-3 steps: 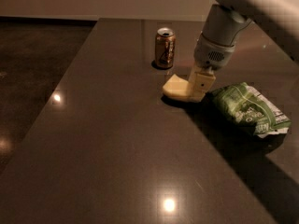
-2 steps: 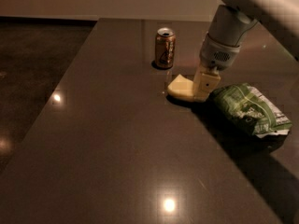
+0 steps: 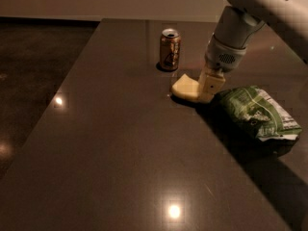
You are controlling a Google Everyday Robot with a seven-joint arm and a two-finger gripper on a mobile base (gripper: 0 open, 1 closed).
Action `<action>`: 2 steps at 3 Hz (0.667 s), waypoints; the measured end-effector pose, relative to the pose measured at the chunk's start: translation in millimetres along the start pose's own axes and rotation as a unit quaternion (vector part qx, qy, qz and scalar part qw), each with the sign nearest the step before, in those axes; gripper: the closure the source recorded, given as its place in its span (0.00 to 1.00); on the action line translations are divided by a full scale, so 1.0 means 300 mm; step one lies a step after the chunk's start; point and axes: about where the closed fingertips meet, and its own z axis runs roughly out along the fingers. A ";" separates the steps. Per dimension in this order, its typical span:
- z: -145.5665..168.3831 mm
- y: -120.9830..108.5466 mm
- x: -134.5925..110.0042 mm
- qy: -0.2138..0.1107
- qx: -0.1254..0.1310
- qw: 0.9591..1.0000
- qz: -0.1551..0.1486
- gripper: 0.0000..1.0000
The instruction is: Move sponge near green jalapeno chip bag
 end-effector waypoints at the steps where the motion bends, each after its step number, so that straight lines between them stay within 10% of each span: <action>1: 0.005 -0.009 -0.006 -0.003 0.004 1.000 0.000 0.18; 2: 0.011 -0.018 -0.012 -0.005 0.008 1.000 -0.001 0.00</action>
Offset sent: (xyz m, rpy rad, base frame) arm 0.0022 0.0012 -0.0009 0.0029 -0.0064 -0.0010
